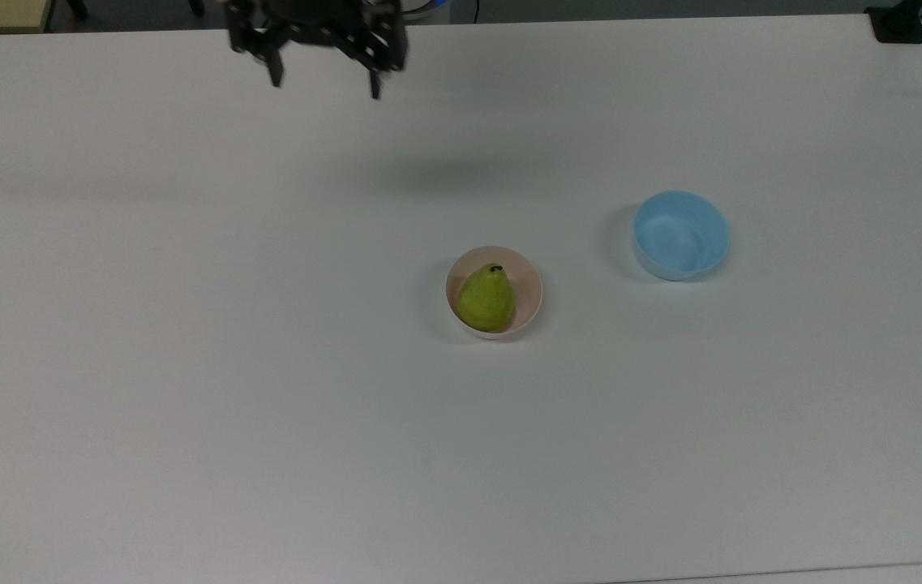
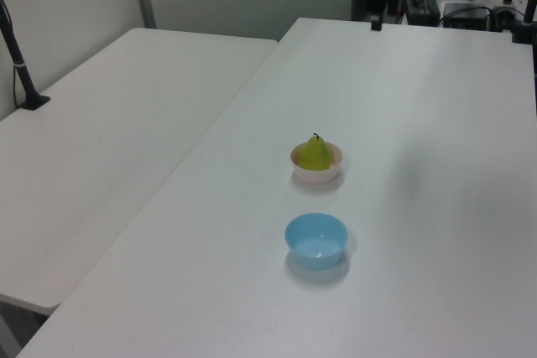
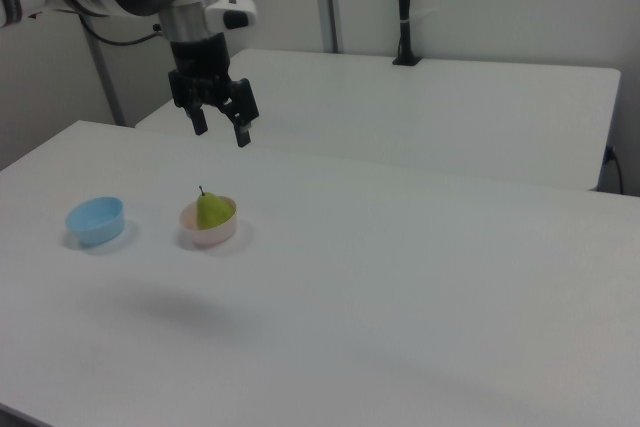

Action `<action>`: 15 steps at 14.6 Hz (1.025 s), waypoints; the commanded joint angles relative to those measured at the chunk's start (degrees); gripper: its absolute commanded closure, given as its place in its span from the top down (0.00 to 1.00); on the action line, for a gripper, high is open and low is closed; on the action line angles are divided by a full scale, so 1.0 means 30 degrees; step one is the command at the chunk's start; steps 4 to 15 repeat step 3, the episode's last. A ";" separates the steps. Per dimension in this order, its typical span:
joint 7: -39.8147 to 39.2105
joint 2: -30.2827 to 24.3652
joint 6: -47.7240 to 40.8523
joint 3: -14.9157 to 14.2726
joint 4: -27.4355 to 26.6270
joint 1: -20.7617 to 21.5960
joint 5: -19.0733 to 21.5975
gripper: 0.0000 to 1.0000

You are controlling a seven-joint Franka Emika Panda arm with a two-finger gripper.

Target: Place the pear in the bowl

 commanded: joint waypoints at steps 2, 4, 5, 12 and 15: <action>-0.0594 -0.0557 -0.0278 0.0399 -0.0893 -0.0653 -0.0241 1.00; -0.0565 -0.0528 -0.0278 0.0370 -0.0864 -0.0624 -0.0241 1.00; -0.0565 -0.0528 -0.0278 0.0370 -0.0864 -0.0624 -0.0241 1.00; -0.0565 -0.0528 -0.0278 0.0370 -0.0864 -0.0624 -0.0241 1.00; -0.0565 -0.0528 -0.0278 0.0370 -0.0864 -0.0624 -0.0241 1.00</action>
